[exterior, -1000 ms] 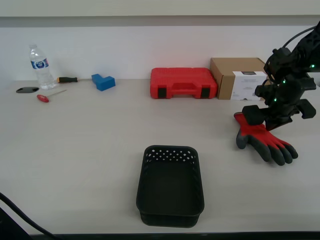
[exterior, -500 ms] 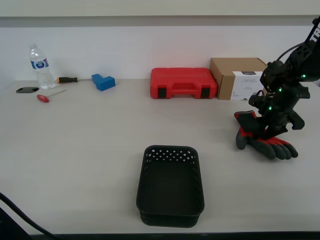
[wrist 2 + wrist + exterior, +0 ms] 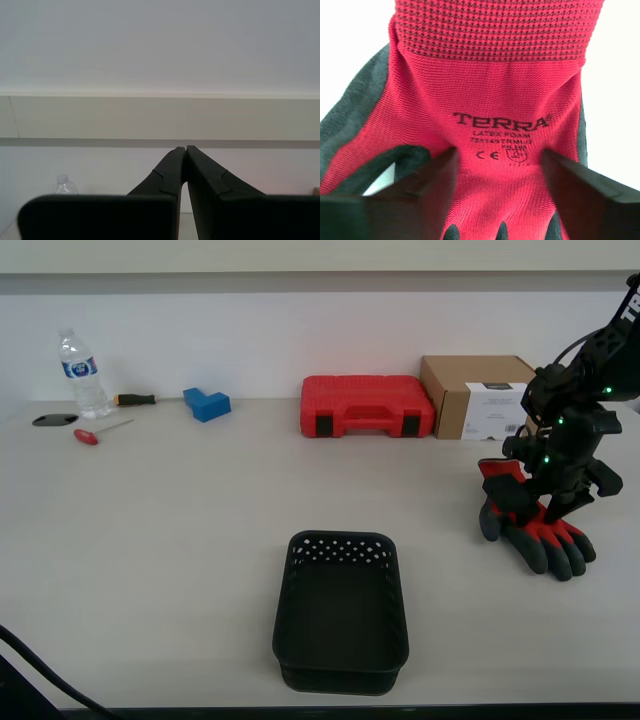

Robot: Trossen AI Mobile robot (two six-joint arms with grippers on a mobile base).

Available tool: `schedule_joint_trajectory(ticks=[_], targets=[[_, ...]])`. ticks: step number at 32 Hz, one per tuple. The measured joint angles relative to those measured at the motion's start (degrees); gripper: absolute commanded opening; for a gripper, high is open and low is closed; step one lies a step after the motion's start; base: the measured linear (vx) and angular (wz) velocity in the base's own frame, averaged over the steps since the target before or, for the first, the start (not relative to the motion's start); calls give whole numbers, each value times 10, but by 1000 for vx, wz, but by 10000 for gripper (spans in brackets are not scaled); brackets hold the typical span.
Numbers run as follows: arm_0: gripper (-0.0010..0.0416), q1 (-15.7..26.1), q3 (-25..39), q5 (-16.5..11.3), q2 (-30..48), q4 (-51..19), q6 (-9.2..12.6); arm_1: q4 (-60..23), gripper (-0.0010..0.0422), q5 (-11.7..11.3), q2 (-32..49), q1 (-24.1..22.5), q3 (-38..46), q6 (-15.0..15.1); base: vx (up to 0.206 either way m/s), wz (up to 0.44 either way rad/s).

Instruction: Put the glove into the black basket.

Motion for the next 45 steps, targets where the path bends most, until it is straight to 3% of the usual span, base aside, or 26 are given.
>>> schedule_joint_trajectory(ticks=[5, 6, 13, 15, 21, 24, 25, 26, 27, 28, 33, 36, 38, 40, 45], targets=[[-4, 0, 1, 0, 0, -2, -11, 0, 0, 0, 0, 0, 0, 0, 0, 0], [1, 0, 1, 0, 0, -2, -19, 0, 0, 0, 0, 0, 0, 0, 0, 0], [-2, 0, 2, -7, -9, -11, -22, 0, 0, 0, 0, 0, 0, 0, 0, 0], [-2, -1, 1, -14, -27, -24, -17, 0, 0, 0, 0, 0, 0, 0, 0, 0], [-2, 0, 1, -40, -108, -57, 23, 0, 0, 0, 0, 0, 0, 0, 0, 0], [-2, 1, 2, -77, -158, -79, 38, 0, 0, 0, 0, 0, 0, 0, 0, 0], [-2, 0, 0, -131, -186, -109, 55, 0, 0, 0, 0, 0, 0, 0, 0, 0], [-2, 4, -1, -136, -201, -120, 55, 0, 0, 0, 0, 0, 0, 0, 0, 0], [-2, 7, 2, -164, -226, -120, 64, 0, 0, 0, 0, 0, 0, 0, 0, 0], [-2, 12, 0, -167, -239, -128, 65, 0, 0, 0, 0, 0, 0, 0, 0, 0], [-2, 82, 4, -176, -346, -185, 66, -1, 0, -1, 0, 0, 0, 0, 0, 0], [-2, 128, -1, -166, -392, -236, 75, -1, 0, -1, 0, 0, 0, 0, 0, 0], [-2, 194, 0, -174, -421, -249, 97, -1, 0, -1, 0, 0, 0, 0, 0, 0], [-2, 249, 0, -166, -432, -253, 135, -3, 0, -3, 0, 0, -1, 0, 0, 0], [-2, 343, 0, -168, -429, -253, 194, -3, 0, -2, 0, 0, -1, 0, 0, 0]])
